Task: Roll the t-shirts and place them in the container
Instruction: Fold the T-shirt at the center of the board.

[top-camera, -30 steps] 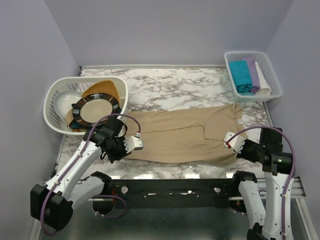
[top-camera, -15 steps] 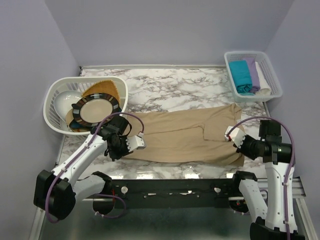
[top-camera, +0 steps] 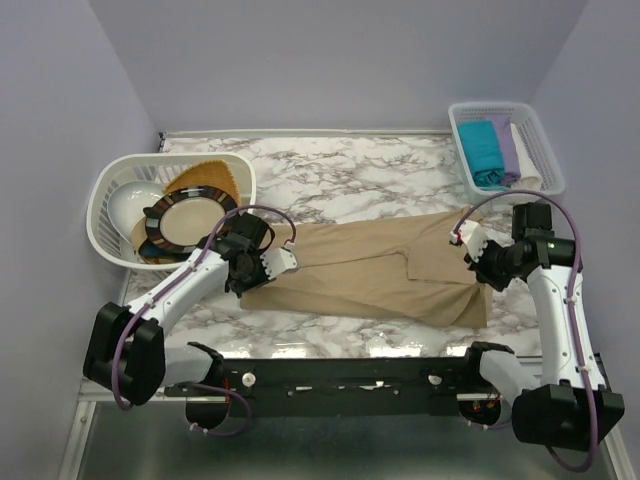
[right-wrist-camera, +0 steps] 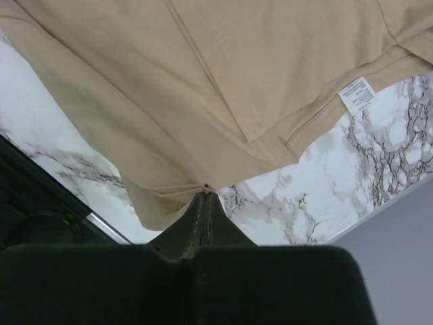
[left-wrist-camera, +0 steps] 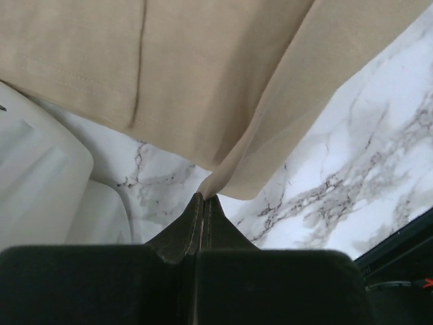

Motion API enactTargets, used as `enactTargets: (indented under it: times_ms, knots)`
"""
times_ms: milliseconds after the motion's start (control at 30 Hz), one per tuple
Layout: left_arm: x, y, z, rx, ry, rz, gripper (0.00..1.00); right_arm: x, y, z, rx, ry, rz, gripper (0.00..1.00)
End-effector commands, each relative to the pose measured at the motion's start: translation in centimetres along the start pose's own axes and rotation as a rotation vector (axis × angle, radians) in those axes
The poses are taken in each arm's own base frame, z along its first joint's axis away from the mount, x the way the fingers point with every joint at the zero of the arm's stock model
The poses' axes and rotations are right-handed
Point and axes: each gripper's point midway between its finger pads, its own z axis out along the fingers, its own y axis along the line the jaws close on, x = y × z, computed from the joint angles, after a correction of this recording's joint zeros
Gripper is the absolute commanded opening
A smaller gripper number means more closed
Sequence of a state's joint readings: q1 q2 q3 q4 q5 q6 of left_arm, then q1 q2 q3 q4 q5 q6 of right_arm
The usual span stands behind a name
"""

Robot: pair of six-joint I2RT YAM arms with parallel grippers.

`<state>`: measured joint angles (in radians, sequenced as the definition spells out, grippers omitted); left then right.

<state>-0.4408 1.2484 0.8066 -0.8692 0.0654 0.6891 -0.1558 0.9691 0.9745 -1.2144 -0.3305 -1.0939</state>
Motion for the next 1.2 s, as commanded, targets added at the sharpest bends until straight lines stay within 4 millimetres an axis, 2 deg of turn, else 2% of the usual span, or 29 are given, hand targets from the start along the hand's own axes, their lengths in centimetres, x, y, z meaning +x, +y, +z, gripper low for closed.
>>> enactTargets:
  times_ms: [0,100,333,533,833,1167]
  knots:
    - [-1.7,2.7,0.4,-0.093,-0.020,-0.026,0.00,-2.1,-3.3,0.6,0.045,-0.046,0.013,0.01]
    - [-2.3,3.2,0.8,-0.100,-0.028,-0.036,0.00,-2.4,-4.6,1.3,0.044,-0.041,0.016,0.01]
    - [-1.8,4.4,1.2,-0.147,0.019,-0.048,0.00,-3.0,-7.6,3.3,0.054,-0.027,0.040,0.00]
    - [-0.7,3.9,1.6,-0.140,0.060,-0.046,0.00,-2.9,-9.4,4.0,0.095,-0.016,0.047,0.00]
    - [0.4,4.2,2.0,-0.176,0.098,-0.042,0.00,-2.8,-10.6,4.1,0.159,-0.012,0.059,0.00]
    - [0.0,5.1,2.2,-0.197,0.102,-0.046,0.00,-3.1,-11.4,6.2,0.130,-0.026,0.118,0.01]
